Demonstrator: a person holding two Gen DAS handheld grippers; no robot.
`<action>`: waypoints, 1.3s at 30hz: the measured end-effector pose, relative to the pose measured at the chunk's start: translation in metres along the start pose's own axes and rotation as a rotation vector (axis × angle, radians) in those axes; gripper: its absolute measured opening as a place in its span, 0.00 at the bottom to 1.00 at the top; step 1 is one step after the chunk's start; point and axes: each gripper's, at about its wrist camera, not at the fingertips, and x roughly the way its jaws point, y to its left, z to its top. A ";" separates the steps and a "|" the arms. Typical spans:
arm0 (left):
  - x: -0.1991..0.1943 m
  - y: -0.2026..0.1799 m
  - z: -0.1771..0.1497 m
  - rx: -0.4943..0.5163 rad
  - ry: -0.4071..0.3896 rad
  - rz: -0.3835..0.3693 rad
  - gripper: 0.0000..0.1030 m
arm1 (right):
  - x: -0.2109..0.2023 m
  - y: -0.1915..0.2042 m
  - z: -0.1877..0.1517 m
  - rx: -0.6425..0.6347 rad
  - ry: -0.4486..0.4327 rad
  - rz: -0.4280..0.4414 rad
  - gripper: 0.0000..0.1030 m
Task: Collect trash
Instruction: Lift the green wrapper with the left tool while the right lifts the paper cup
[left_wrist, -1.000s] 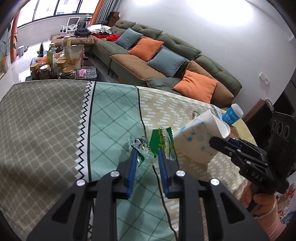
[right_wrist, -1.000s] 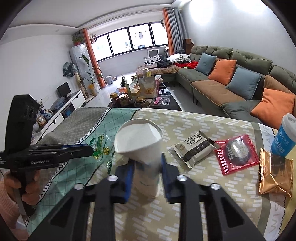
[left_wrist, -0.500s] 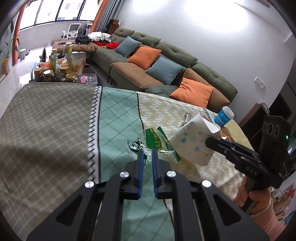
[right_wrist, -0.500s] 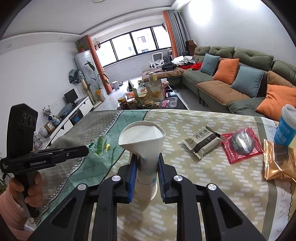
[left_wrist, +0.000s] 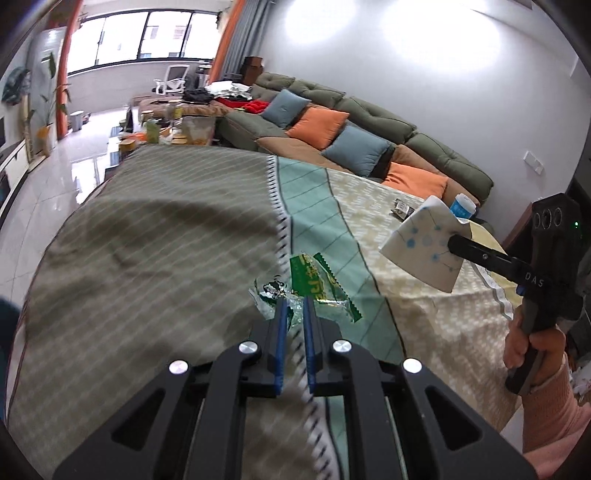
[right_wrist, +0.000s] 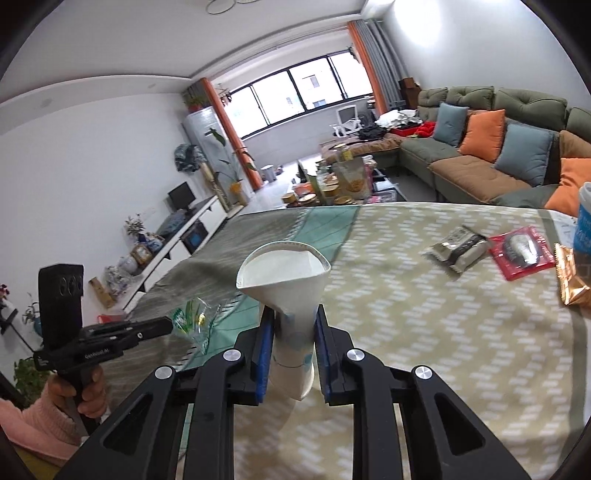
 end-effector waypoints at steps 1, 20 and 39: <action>-0.003 0.002 -0.002 -0.006 -0.005 0.002 0.10 | 0.000 0.005 -0.002 -0.003 -0.001 0.009 0.21; -0.068 0.015 -0.028 -0.018 -0.101 0.057 0.10 | 0.016 0.063 -0.028 -0.018 0.022 0.106 0.21; -0.106 0.024 -0.044 -0.028 -0.146 0.098 0.10 | 0.024 0.097 -0.036 -0.045 0.035 0.163 0.21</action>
